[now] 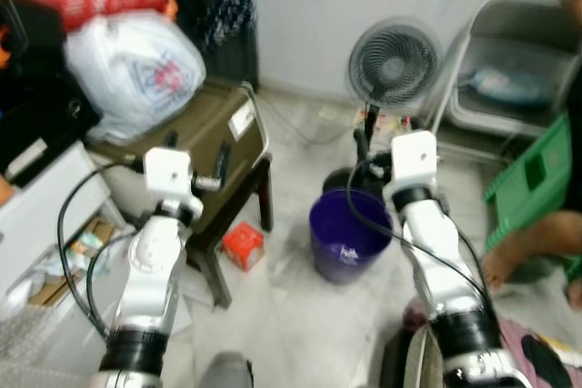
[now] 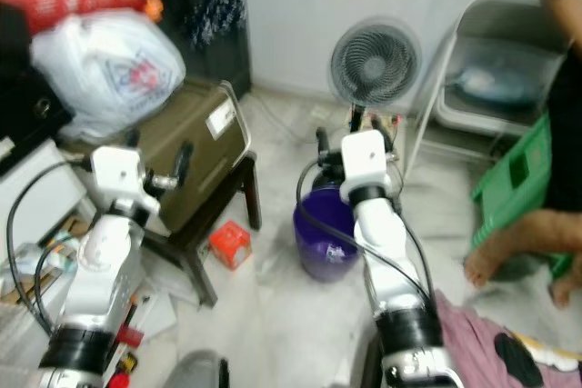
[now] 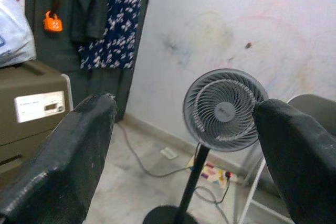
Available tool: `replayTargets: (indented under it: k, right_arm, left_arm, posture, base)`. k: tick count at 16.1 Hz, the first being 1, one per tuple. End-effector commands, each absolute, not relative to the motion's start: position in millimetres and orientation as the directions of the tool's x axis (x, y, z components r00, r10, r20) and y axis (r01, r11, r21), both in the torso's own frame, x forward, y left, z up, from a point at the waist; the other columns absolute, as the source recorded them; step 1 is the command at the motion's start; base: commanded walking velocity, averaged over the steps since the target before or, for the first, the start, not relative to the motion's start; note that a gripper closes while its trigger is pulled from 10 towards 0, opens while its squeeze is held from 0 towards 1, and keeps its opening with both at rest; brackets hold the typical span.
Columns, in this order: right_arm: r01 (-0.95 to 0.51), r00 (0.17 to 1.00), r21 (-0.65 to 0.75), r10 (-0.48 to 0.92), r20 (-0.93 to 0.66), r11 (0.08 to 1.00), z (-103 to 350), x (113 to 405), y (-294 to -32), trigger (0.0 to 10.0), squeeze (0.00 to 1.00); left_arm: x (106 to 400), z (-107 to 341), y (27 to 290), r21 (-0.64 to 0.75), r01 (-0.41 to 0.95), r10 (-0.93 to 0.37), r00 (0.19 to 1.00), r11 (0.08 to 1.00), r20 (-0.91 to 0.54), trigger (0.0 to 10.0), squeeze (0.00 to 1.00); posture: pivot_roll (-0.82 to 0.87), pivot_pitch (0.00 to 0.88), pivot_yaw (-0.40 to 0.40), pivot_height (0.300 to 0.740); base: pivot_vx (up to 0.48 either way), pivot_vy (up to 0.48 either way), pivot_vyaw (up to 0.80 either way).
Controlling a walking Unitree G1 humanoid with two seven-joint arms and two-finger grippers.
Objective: Clean up the room
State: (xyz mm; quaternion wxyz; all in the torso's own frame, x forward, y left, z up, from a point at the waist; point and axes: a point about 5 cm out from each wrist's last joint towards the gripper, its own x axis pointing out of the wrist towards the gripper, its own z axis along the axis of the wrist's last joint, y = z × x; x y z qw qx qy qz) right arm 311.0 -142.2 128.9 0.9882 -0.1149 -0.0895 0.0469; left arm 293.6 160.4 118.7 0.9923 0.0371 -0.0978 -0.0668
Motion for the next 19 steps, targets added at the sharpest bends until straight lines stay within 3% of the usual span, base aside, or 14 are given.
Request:
replayTargets:
  k: [1, 10, 16, 19]
  right_arm:
    - [-0.056, 0.977, -0.242, 0.103, 0.186, 0.969, 134, 314, -146, 10.0, 0.00]
    - [-0.065, 0.981, -0.224, 0.103, 0.163, 0.973, 122, 308, -142, 10.0, 0.00]
    - [-0.107, 0.975, -0.241, 0.150, 0.166, 0.965, 120, 303, -130, 10.0, 0.00]
    - [-0.088, 0.981, -0.219, 0.124, 0.153, 0.972, 116, 296, -132, 10.0, 0.00]
  left_arm:
    - [300, 131, 159, 0.093, 0.126, -0.144, 0.963, 0.988, 0.228, 10.0, 0.00]
    - [296, 108, 161, 0.108, 0.069, -0.084, 0.986, 0.992, 0.145, 10.0, 0.00]
    - [296, 109, 149, 0.093, 0.077, -0.091, 0.983, 0.993, 0.157, 10.0, 0.00]
    - [289, 105, 153, 0.076, 0.100, -0.109, 0.987, 0.992, 0.120, 10.0, 0.00]
  posture:
    - [0.00, 0.000, 0.041, 0.740]
    - [-0.02, 0.000, 0.053, 0.740]
    - [-0.03, 0.000, 0.039, 0.740]
    - [-0.03, 0.000, 0.044, 0.740]
  base:
    - [0.277, 0.000, 0.00]
    - [0.000, 0.000, 0.00]
    - [0.000, 0.000, 0.00]
    - [0.000, 0.000, 0.60]
